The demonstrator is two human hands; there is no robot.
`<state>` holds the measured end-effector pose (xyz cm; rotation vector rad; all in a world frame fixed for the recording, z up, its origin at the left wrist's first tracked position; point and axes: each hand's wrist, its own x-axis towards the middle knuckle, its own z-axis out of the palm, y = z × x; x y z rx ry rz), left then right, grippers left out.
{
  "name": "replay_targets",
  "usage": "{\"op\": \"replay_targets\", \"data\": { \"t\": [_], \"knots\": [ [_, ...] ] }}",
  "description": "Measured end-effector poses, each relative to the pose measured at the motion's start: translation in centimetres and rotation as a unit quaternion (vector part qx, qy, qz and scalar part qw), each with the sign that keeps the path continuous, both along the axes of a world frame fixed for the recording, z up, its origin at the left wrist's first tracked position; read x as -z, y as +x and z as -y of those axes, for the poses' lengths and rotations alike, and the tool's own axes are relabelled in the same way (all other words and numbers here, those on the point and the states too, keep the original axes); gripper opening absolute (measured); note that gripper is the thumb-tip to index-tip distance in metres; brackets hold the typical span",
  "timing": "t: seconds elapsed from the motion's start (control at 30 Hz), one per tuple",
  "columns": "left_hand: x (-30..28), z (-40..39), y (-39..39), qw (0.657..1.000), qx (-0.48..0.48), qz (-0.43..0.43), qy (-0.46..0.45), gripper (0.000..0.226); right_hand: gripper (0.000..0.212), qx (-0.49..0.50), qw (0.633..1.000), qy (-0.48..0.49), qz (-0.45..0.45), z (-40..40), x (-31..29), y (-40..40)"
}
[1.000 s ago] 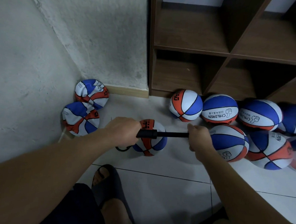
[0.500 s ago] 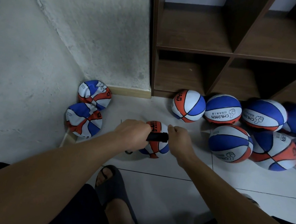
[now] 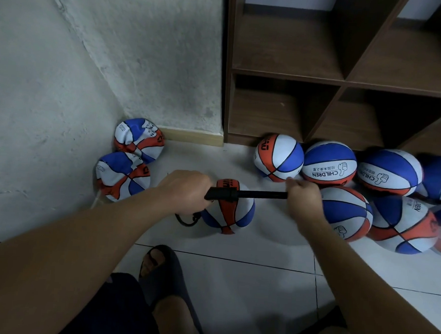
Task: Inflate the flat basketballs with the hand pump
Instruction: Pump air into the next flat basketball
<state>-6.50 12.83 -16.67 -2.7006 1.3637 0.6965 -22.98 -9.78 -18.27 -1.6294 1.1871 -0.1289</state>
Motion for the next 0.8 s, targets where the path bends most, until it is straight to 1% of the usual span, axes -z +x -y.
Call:
{"op": "replay_targets", "data": {
  "t": [0.1,0.17,0.23,0.3,0.43,0.5,0.53,0.73,0.8],
  "knots": [
    [0.2,-0.1,-0.2,1.000,0.004,-0.007,0.019,0.022,0.023,0.020,1.000,0.018,-0.016,1.0,0.4,-0.3],
    [0.1,0.2,-0.8,1.000,0.010,-0.003,0.027,0.025,0.026,0.021,0.999,0.028,-0.024,-0.1,0.7,0.1],
    [0.0,0.5,-1.3,1.000,0.007,0.006,0.020,0.030,0.031,-0.005,0.999,0.026,-0.019,-1.8,1.0,0.4],
    [0.0,0.8,-1.6,1.000,0.009,0.012,0.014,0.030,0.037,-0.045,0.999,-0.005,0.000,-3.8,1.1,0.7],
    [0.1,0.9,-1.9,0.999,0.024,0.013,0.022,0.017,0.045,-0.105,0.993,-0.054,0.025,-6.9,1.0,1.3],
    [0.1,0.9,-2.1,0.999,0.035,0.011,0.022,0.011,0.045,-0.115,0.992,-0.050,0.025,-7.7,1.2,1.4],
    [0.0,1.0,-2.2,0.999,0.038,0.012,0.021,0.011,0.045,-0.114,0.992,-0.042,0.025,-7.8,1.3,1.5],
    [-0.2,1.2,-2.2,0.999,0.035,0.003,0.011,0.032,0.046,-0.102,0.994,-0.026,0.032,-7.7,1.1,1.7],
    [-0.3,1.2,-2.2,0.999,0.035,-0.002,0.008,0.033,0.046,-0.103,0.994,-0.017,0.026,-7.5,1.1,1.7]
  ]
}}
